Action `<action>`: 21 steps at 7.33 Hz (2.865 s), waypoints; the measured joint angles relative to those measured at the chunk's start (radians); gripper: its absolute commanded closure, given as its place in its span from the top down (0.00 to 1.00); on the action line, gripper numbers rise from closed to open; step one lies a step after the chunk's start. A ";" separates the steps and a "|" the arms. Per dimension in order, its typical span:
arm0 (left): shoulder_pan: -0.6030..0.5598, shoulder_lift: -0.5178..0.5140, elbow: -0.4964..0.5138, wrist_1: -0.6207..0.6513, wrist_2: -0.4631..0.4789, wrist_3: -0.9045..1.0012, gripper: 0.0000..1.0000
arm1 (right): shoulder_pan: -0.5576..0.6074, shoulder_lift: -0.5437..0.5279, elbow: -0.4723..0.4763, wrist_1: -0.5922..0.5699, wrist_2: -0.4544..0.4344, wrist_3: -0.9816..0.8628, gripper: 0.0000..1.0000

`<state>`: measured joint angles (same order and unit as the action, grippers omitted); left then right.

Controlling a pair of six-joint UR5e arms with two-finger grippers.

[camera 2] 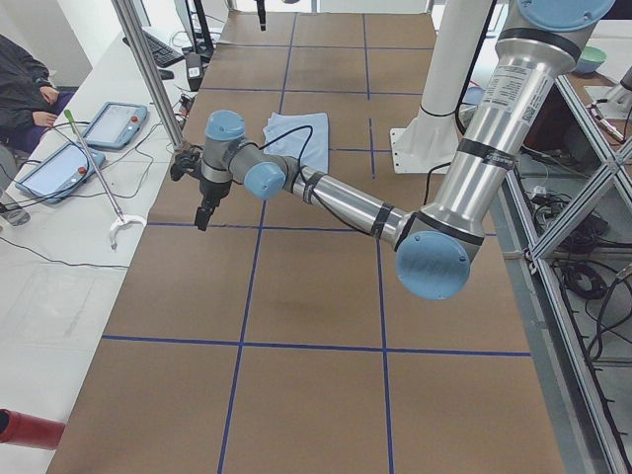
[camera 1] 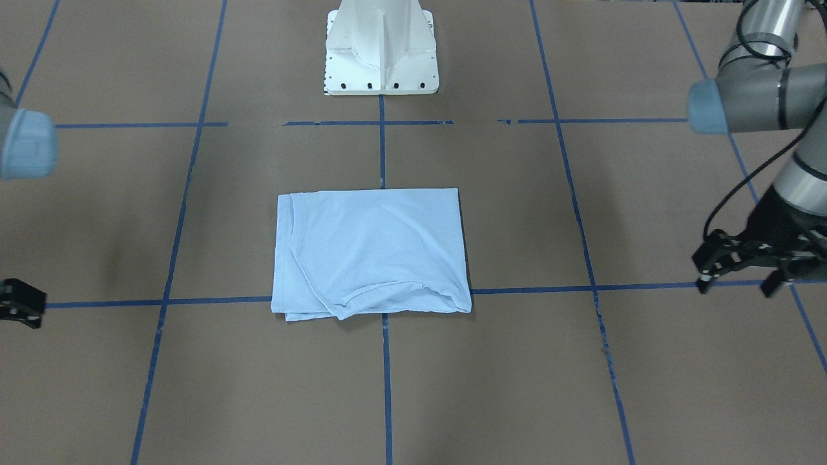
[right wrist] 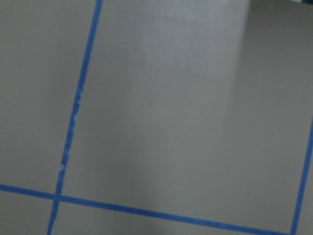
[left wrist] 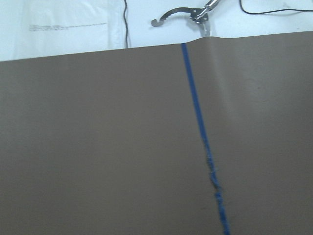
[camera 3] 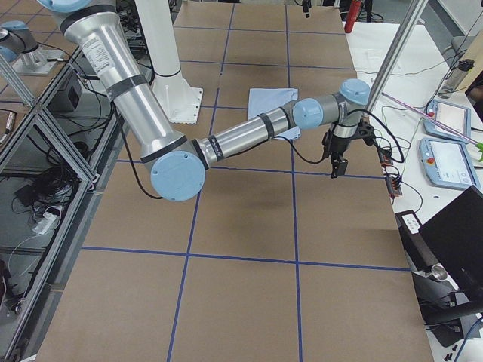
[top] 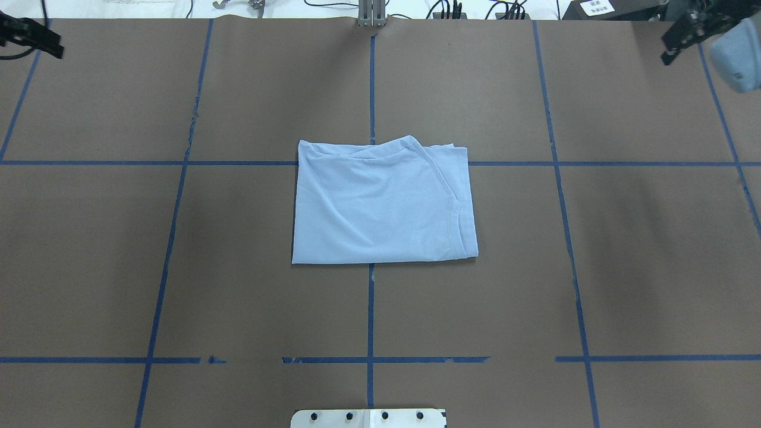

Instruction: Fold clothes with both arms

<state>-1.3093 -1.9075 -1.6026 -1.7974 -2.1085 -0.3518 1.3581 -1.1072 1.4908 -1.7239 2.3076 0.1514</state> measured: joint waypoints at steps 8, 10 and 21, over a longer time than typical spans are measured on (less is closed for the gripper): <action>-0.280 0.330 0.066 -0.099 -0.177 0.389 1.00 | 0.199 -0.337 0.070 0.002 0.139 -0.175 1.00; -0.277 0.341 0.062 -0.079 -0.173 0.348 1.00 | 0.199 -0.349 0.081 0.002 0.139 -0.132 1.00; -0.268 0.344 0.005 0.104 -0.178 0.321 1.00 | 0.198 -0.439 0.102 0.193 0.047 -0.012 1.00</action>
<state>-1.5770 -1.5631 -1.5974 -1.6933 -2.2866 -0.0306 1.5565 -1.5461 1.5927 -1.5306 2.3550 0.1391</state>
